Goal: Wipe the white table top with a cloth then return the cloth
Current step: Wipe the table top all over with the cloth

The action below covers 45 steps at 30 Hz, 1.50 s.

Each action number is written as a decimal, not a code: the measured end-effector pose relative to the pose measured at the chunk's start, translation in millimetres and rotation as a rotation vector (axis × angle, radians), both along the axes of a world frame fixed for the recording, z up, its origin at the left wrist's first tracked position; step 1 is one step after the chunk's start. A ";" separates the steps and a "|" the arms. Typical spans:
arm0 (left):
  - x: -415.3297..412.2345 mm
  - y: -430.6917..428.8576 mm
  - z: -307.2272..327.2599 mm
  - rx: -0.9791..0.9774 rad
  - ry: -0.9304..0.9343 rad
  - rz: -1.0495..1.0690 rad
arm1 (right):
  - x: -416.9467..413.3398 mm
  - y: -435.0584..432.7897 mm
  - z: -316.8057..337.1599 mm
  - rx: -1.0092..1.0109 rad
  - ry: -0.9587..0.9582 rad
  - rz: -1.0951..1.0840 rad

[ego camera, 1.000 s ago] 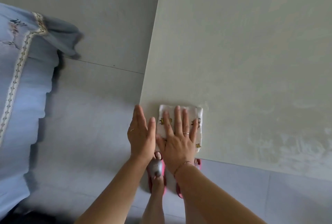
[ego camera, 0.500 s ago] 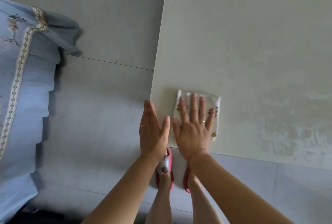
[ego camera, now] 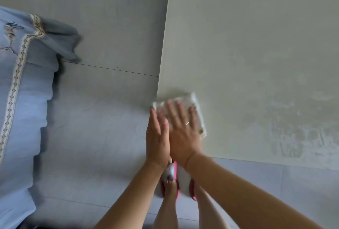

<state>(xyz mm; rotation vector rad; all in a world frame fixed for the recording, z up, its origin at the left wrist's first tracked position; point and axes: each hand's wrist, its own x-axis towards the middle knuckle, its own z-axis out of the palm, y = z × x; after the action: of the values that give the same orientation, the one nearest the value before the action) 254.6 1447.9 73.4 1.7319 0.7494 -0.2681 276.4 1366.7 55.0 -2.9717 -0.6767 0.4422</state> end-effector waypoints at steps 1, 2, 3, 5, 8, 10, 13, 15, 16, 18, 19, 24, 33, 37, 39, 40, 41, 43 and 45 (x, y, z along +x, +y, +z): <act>-0.5 3.6 2.2 -0.097 0.030 0.062 | -17.5 4.8 0.1 0.001 0.019 0.078; -1.6 7.6 3.9 -0.157 0.052 0.101 | -25.5 4.2 -1.0 0.014 0.020 0.112; -2.5 10.8 5.0 -0.181 0.063 0.115 | -23.3 -0.3 -0.2 0.033 0.018 0.145; -3.5 13.4 6.7 -0.173 0.072 0.096 | -7.3 -18.1 2.6 0.008 -0.030 0.284; -0.9 13.9 2.6 -0.126 0.074 0.048 | 29.7 -62.6 2.5 -0.072 -0.073 0.169; 2.2 13.4 1.8 -0.136 0.086 0.040 | 43.5 -80.6 1.0 -0.065 -0.037 -0.137; 4.5 8.9 2.4 -0.138 0.061 0.030 | 15.6 -48.5 3.0 -0.043 -0.032 -0.333; 5.6 7.3 2.4 -0.144 0.066 0.043 | -21.8 -22.3 4.9 -0.013 -0.033 -0.090; 5.5 7.7 2.3 -0.157 0.072 0.053 | -35.1 -18.7 5.9 -0.007 -0.035 0.066; 5.3 9.4 2.7 -0.169 0.081 0.058 | -27.3 -34.4 6.6 -0.015 -0.033 0.310; 5.5 9.9 3.1 -0.155 0.079 0.048 | -9.8 -45.9 7.3 -0.040 -0.050 0.364; 8.0 7.1 0.7 -0.129 0.057 0.006 | 94.1 -77.4 2.3 -0.028 -0.012 -0.156; 11.3 5.7 4.9 -0.076 -0.006 -0.021 | 45.8 -24.3 6.4 -0.038 -0.018 0.327; 5.5 2.4 -1.0 0.214 0.127 -0.170 | 137.7 -42.3 -3.6 -0.032 -0.034 -0.062; 9.3 2.2 -0.3 0.373 0.075 -0.265 | 147.9 -27.1 -3.5 0.008 -0.005 -0.266; 13.3 3.5 -0.1 0.442 0.037 -0.291 | 139.2 -16.2 -2.9 0.003 -0.004 -0.262; 18.6 5.1 0.2 0.494 0.001 -0.296 | 123.7 -7.3 -2.6 0.008 -0.007 -0.173; 26.9 10.1 0.2 0.561 -0.048 -0.285 | 91.0 -4.1 0.6 0.002 0.000 0.188; 34.8 15.4 -1.3 0.653 -0.094 -0.301 | 104.0 -19.2 2.7 -0.021 -0.013 0.446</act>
<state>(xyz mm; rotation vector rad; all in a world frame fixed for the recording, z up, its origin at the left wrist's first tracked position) 289.4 1463.4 72.1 2.4647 0.5325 -0.1488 380.3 1347.4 57.7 -2.8298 -1.3501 0.4533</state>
